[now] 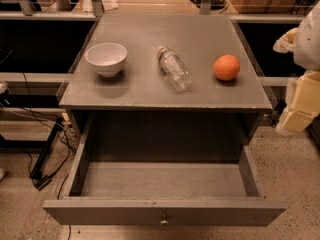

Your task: Place water bottle into top drawer

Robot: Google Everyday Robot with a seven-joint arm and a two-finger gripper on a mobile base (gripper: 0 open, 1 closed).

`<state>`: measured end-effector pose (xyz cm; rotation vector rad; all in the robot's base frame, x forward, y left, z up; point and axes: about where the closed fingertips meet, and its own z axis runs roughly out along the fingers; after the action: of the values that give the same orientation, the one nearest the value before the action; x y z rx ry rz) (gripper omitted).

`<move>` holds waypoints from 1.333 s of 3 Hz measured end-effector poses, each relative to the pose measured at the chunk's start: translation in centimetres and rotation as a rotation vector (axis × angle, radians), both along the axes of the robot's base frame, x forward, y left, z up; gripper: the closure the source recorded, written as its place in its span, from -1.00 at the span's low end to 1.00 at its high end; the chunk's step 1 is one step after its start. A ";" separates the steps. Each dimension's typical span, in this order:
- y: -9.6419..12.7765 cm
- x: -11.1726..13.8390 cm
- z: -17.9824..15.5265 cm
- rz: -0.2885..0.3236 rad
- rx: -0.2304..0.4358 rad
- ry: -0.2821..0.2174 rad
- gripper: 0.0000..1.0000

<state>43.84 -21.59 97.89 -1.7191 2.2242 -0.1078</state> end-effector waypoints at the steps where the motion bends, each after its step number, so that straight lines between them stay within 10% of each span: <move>1: 0.0 0.0 0.0 0.000 0.000 0.000 -1.00; 4: 5.4 2.3 -0.2 -0.074 -0.065 0.062 -1.00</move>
Offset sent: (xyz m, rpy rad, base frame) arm -0.0022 0.0309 -0.0050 -0.0294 0.0729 -0.0699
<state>46.12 -16.17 97.73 -1.6949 2.3550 -0.1474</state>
